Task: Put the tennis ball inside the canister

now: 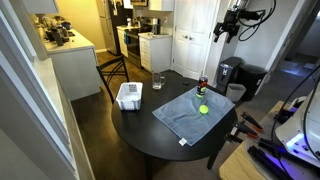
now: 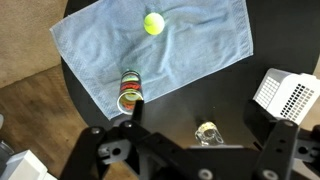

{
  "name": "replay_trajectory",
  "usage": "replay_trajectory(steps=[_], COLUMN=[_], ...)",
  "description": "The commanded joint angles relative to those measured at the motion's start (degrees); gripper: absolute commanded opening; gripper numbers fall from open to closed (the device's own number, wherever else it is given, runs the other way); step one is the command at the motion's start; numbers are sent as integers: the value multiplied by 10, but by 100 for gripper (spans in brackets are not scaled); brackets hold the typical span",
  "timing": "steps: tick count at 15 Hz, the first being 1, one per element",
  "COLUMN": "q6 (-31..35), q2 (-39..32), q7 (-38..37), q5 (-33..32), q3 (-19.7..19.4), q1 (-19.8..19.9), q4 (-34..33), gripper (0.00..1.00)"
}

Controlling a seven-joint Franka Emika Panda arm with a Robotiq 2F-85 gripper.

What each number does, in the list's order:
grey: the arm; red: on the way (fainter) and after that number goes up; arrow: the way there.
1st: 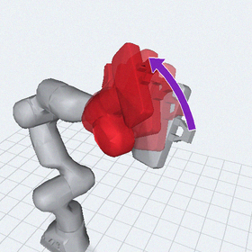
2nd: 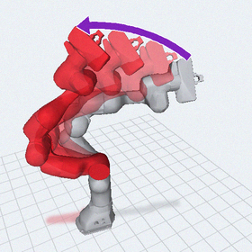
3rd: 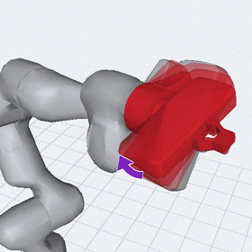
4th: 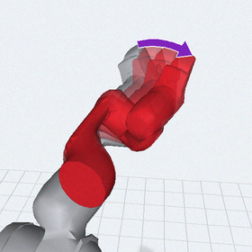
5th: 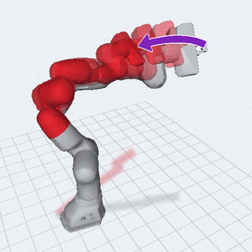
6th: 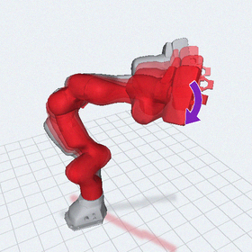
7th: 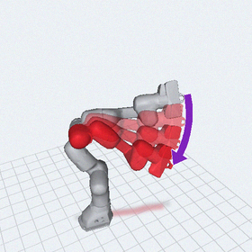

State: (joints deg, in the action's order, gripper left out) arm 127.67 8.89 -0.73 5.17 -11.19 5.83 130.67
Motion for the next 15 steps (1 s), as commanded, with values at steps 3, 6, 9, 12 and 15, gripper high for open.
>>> replay_trajectory(steps=[3,6,9,12,15], q6=[79,98,78,59,67], q2=[-125,-172,-199,-181,-194], q7=[-78,-111,-111,-93,-94], q5=[-4,-17,-7,-6,-6], q3=[13,11,14,24,30], q1=[11,8,5,-1,2], q4=[-18,-11,-14,-4,-10], gripper=[100,100,100,100,100])
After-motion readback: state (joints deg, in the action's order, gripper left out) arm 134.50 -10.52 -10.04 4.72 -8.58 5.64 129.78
